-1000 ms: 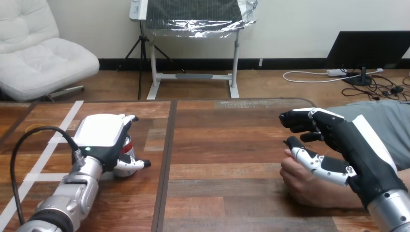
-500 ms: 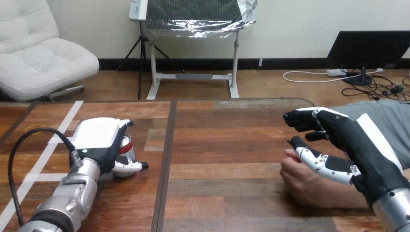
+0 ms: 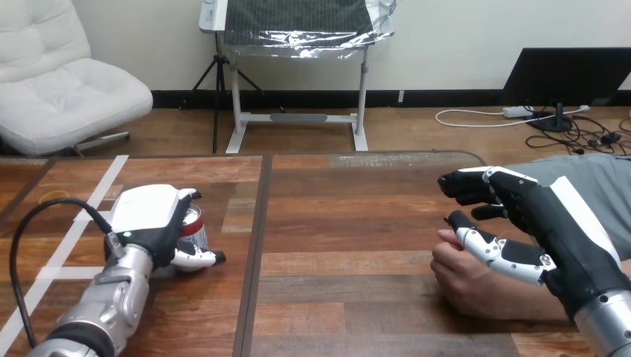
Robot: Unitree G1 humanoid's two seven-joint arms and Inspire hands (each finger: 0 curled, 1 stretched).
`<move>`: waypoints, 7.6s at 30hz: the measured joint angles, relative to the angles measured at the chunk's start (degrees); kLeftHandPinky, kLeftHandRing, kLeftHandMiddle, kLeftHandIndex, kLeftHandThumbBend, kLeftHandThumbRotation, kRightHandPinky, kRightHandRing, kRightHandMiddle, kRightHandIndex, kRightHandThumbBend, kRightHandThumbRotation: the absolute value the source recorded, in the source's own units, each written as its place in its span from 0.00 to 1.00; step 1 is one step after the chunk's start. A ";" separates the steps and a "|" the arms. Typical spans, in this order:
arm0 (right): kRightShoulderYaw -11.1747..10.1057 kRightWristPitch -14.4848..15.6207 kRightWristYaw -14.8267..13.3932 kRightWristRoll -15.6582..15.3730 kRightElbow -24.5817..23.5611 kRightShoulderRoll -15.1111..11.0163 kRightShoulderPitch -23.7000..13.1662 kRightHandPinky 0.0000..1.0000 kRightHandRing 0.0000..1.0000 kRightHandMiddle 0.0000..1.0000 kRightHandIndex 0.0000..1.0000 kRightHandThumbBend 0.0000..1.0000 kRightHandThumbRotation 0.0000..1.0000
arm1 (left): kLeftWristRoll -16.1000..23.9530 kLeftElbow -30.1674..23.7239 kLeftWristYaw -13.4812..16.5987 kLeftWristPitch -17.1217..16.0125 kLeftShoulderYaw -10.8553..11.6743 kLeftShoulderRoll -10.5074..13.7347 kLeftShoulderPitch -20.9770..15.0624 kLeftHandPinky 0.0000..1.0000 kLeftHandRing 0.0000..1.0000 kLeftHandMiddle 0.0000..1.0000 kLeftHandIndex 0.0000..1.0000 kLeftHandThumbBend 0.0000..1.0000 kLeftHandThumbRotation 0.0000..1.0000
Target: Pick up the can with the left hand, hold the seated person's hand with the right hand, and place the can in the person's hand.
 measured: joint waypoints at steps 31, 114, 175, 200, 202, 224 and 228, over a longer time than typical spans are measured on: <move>-0.04 0.79 0.44 -0.21 -0.86 -0.21 0.00 0.72 0.75 0.73 0.71 0.35 0.00 | -4.17 0.21 -2.02 -0.74 2.96 -0.05 0.11 0.65 0.76 0.80 0.80 0.74 0.28; -0.05 1.04 0.48 -0.96 -1.34 -2.01 0.00 0.66 0.72 0.72 0.69 0.35 0.00 | -10.67 0.21 -1.13 -6.83 8.52 -0.34 1.86 0.38 0.44 0.51 0.54 0.69 0.00; 0.05 1.39 0.33 -4.43 -1.33 -2.06 -0.04 0.72 0.78 0.77 0.72 0.39 0.00 | -10.43 -11.82 -0.78 -18.03 8.89 -0.31 5.17 0.37 0.42 0.48 0.52 0.66 0.00; -0.34 3.29 0.49 -5.05 -1.34 -2.12 -0.22 0.78 0.84 0.85 0.79 0.47 0.00 | -10.93 -25.08 -5.95 -18.76 9.33 -0.67 7.74 0.33 0.37 0.45 0.51 0.63 0.00; -0.57 3.29 0.83 -4.52 -1.35 -2.24 -0.23 0.79 0.85 0.86 0.80 0.49 0.00 | -10.96 -25.81 -6.31 -18.76 9.36 -0.85 8.05 0.33 0.37 0.45 0.50 0.63 0.00; -5.00 3.48 6.66 -5.67 -0.81 -11.98 -1.58 0.79 0.88 0.89 0.84 0.74 0.00 | -13.45 -33.88 -9.18 -16.28 11.19 -5.49 11.63 0.31 0.35 0.43 0.49 0.63 0.00; -5.48 3.59 7.45 -6.47 -0.16 -14.23 -2.16 0.78 0.88 0.90 0.84 0.76 0.00 | -14.62 -35.44 -9.98 -15.24 11.54 -6.70 12.04 0.31 0.36 0.43 0.49 0.63 0.00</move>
